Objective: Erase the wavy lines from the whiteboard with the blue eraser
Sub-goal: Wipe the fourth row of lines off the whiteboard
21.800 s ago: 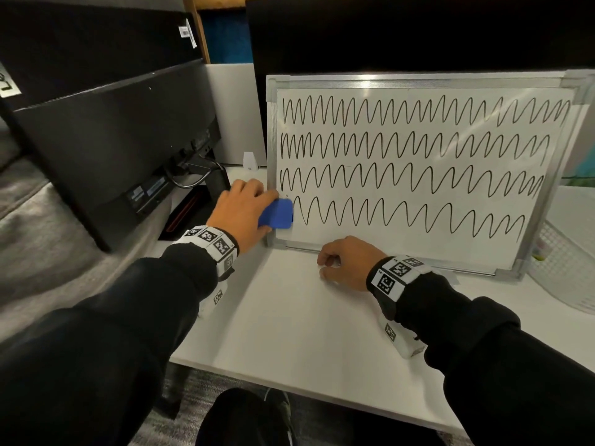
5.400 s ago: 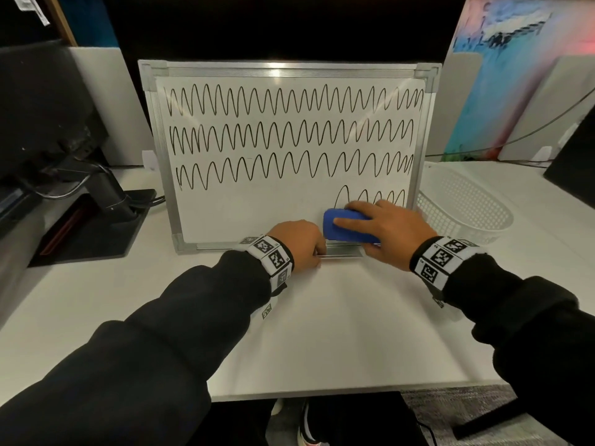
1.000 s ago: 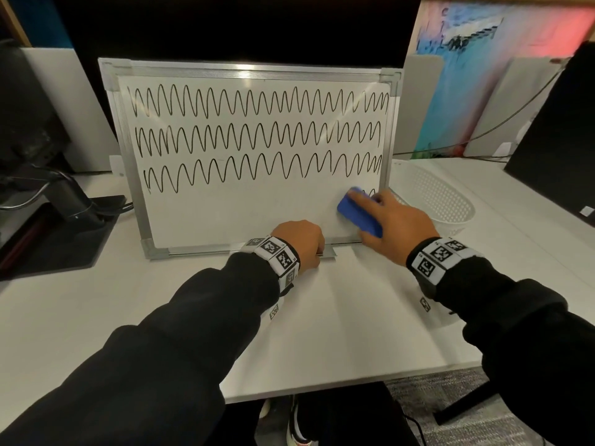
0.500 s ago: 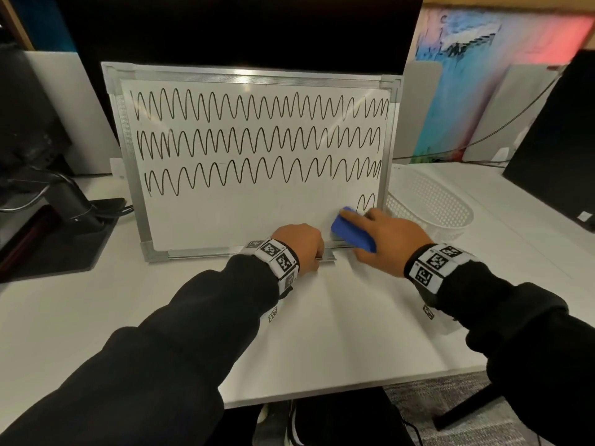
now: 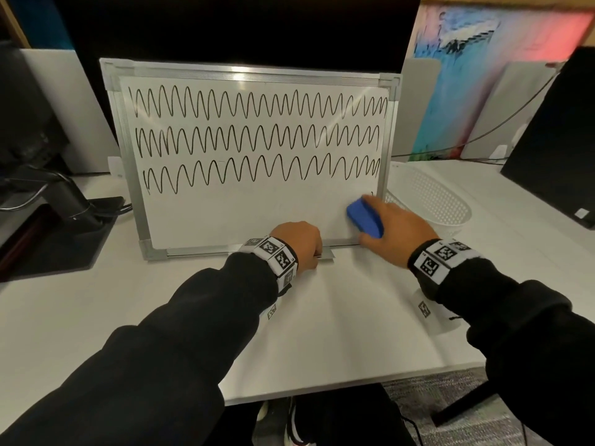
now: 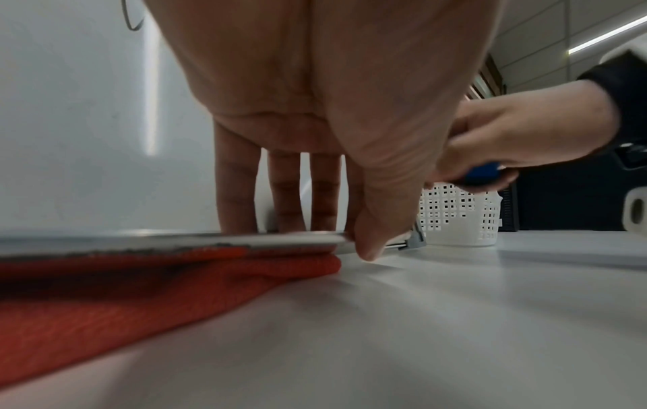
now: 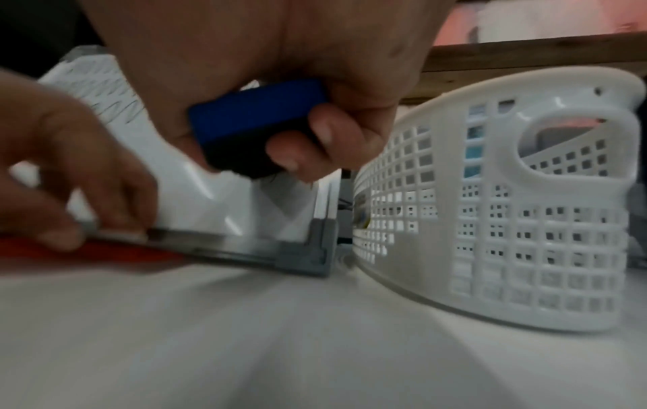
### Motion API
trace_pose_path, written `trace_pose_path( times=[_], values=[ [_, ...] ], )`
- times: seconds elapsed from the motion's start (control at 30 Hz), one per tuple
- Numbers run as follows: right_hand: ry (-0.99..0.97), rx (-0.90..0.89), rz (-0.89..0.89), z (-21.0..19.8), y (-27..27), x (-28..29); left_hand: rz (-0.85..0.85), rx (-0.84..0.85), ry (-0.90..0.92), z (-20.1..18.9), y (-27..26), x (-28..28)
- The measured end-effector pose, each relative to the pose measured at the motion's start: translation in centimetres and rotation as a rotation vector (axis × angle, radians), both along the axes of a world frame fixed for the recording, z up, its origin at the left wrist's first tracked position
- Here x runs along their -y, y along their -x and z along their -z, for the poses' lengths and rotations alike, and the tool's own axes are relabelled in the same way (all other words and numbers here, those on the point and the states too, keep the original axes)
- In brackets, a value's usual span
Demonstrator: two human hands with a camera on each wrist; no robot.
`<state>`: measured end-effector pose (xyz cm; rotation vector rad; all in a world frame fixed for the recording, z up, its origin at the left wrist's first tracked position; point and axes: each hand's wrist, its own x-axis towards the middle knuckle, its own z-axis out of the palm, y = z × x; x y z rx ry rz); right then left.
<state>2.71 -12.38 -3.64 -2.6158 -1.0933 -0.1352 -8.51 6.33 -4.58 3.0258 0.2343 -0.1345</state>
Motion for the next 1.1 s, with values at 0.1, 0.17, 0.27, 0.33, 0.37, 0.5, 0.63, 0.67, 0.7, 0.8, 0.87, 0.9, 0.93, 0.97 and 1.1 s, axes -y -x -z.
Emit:
trace_pose_path(
  times=[0.1,0.17,0.27,0.33,0.37,0.5,0.63,0.67,0.7,0.8,0.87,0.9,0.93,0.97,1.1],
  values=[
    [0.192,-0.019,-0.066,0.8,0.2,0.4,0.001,0.005,0.012,0.2,-0.1,-0.1],
    [0.127,-0.012,-0.055,0.5,-0.3,0.3,-0.001,0.01,0.009,0.3,0.0,-0.1],
    [-0.038,0.06,0.017,0.1,-0.8,0.1,0.01,0.012,0.001,0.3,-0.1,-0.2],
    [-0.059,0.083,0.042,0.2,-0.7,0.0,0.013,0.005,-0.002,0.2,-0.1,-0.2],
    [-0.018,0.089,0.031,0.5,-0.5,0.1,0.011,0.003,0.001,0.2,-0.1,-0.2],
    [0.247,0.141,-0.096,2.0,0.2,0.5,0.019,-0.005,-0.004,0.3,-0.1,-0.2],
    [0.045,0.161,-0.025,0.6,-0.6,0.2,0.013,-0.002,0.002,0.4,-0.1,-0.3],
    [0.035,0.161,-0.026,0.4,-0.6,0.2,0.013,-0.002,0.0,0.4,-0.1,-0.3],
    [0.068,0.155,-0.048,0.4,-0.5,0.1,0.014,-0.003,0.001,0.3,-0.1,-0.3],
    [0.235,0.144,-0.117,0.7,-0.1,0.3,0.02,-0.013,-0.001,0.3,-0.2,-0.4],
    [0.146,0.162,-0.06,0.2,-0.7,0.3,0.018,-0.016,-0.002,0.4,-0.2,-0.4],
    [0.065,0.156,-0.007,-0.2,-1.0,0.2,0.015,-0.012,-0.002,0.4,-0.1,-0.4],
    [-0.005,0.138,0.042,-0.4,-1.2,0.2,0.011,-0.008,-0.001,0.4,-0.1,-0.4],
    [-0.052,0.114,0.076,-0.2,-1.1,0.2,0.008,-0.006,-0.001,0.4,-0.1,-0.4],
    [0.022,0.008,0.047,1.9,0.1,0.9,0.016,-0.005,0.003,0.3,-0.2,-0.4]
  ],
)
